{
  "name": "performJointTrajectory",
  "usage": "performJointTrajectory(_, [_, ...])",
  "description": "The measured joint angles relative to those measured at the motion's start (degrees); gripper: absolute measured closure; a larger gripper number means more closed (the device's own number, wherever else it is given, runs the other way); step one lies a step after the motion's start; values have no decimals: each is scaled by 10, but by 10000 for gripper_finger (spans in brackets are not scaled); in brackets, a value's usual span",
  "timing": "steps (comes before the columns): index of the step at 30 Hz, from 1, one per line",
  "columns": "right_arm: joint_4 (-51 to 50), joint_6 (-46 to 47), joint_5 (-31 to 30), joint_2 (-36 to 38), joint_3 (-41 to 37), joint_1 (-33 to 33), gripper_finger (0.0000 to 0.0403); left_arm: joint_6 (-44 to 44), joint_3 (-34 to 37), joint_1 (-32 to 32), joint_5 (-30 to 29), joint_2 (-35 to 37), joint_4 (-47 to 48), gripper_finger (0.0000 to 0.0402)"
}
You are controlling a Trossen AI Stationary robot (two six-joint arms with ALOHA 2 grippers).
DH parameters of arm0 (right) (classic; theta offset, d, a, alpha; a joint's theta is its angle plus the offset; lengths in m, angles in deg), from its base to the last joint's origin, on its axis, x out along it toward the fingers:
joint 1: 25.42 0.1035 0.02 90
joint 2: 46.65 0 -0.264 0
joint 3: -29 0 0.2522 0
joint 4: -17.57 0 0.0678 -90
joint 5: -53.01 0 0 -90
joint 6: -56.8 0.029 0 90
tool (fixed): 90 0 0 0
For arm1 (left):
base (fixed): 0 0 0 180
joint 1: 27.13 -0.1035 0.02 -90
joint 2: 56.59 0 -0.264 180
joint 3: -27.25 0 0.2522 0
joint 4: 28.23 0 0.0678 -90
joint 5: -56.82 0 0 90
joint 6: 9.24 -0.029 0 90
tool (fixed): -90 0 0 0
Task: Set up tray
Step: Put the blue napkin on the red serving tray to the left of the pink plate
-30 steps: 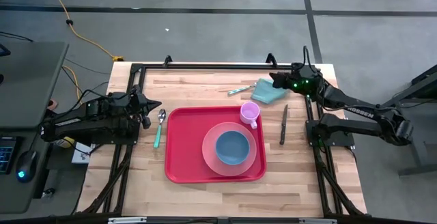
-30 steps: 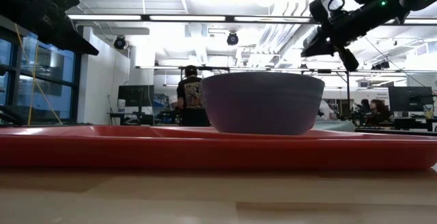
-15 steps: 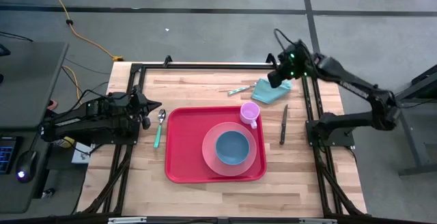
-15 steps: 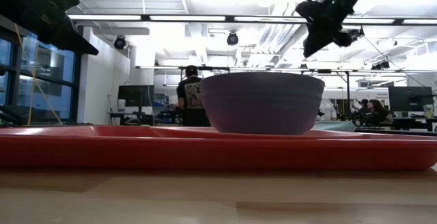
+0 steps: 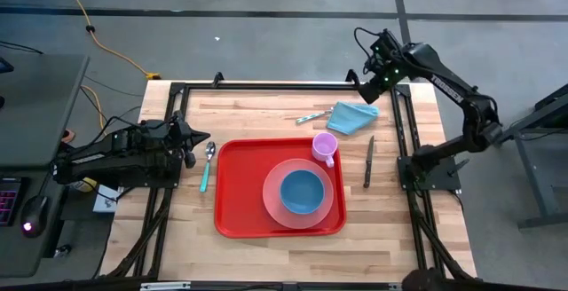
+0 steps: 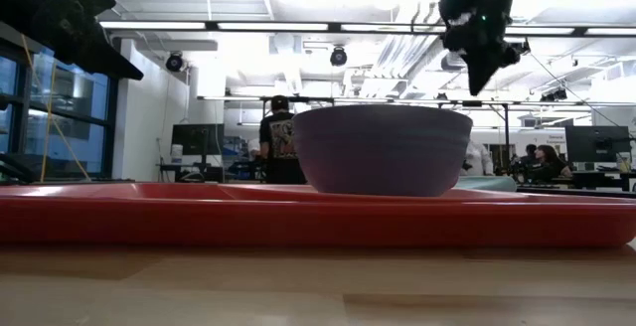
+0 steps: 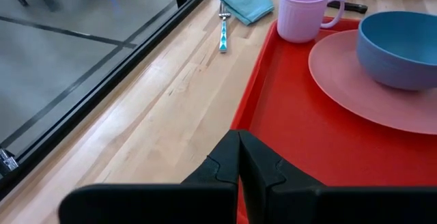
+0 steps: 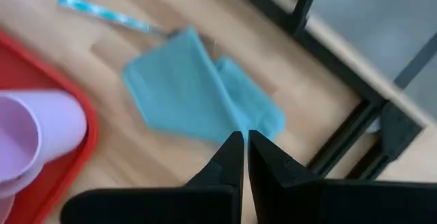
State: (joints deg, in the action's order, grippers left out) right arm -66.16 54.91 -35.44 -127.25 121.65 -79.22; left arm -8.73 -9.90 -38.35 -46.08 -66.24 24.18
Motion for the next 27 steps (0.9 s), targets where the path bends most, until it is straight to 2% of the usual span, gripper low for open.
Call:
performJointTrajectory(4, [-33, -32, 27, -21, -4, -24, 403, 0, 0, 0, 0, 0, 0, 362])
performJointTrajectory(13, [-38, -95, 34, -42, -4, -28, 403, 0, 0, 0, 8, 0, 0, 362])
performJointTrajectory(20, [-44, -102, 89, -85, -4, -28, 403, 0, 0, 0, 8, 0, 0, 362])
performJointTrajectory(27, [-28, -106, 91, -152, -4, -28, 392, 0, 0, 0, 8, 0, 0, 362])
